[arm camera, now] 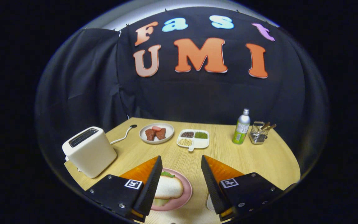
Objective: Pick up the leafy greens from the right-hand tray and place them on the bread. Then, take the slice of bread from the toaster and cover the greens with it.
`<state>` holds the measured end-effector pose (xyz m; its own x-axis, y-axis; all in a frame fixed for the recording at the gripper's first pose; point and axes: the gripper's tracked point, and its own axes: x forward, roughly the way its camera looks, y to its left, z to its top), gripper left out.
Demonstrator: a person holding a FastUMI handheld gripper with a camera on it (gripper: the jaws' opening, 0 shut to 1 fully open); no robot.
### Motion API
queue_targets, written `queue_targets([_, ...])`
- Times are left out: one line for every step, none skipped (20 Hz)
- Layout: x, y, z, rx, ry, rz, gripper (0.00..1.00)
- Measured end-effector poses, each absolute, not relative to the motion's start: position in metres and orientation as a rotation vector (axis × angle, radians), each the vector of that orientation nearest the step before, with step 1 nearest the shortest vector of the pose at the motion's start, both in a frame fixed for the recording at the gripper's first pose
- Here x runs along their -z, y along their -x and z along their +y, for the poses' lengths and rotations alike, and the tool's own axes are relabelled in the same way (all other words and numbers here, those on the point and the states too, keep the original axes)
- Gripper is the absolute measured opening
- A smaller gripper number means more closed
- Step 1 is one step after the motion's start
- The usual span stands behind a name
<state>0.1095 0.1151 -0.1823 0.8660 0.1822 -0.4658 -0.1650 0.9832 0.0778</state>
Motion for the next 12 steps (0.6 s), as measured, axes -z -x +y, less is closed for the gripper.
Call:
queue_targets([0.174,-0.1,0.114,-0.183,-0.03,0.457,0.78])
queue_targets([0.161,-0.093,0.112,-0.18,-0.023,0.419,0.84])
queue_targets([0.146,-0.087,0.11,-0.172,-0.021,0.374,0.87])
queue_targets([0.13,-0.082,0.107,-0.161,-0.023,0.324,0.91])
queue_targets([0.113,-0.076,0.104,-0.153,-0.025,0.273,0.93])
queue_targets([0.099,-0.068,0.1,-0.147,-0.027,0.233,0.96])
queue_targets([0.085,-0.058,0.096,-0.141,-0.033,0.2,0.97])
queue_targets([0.073,-0.051,0.093,-0.131,-0.045,0.171,0.97])
queue_targets([0.061,-0.045,0.088,-0.119,-0.056,0.145,0.97])
queue_targets([0.05,-0.038,0.082,-0.102,-0.059,0.118,0.97])
queue_targets([0.04,-0.033,0.073,-0.086,-0.05,0.095,0.97])
queue_targets([0.035,-0.028,0.065,-0.062,-0.031,0.078,0.97])
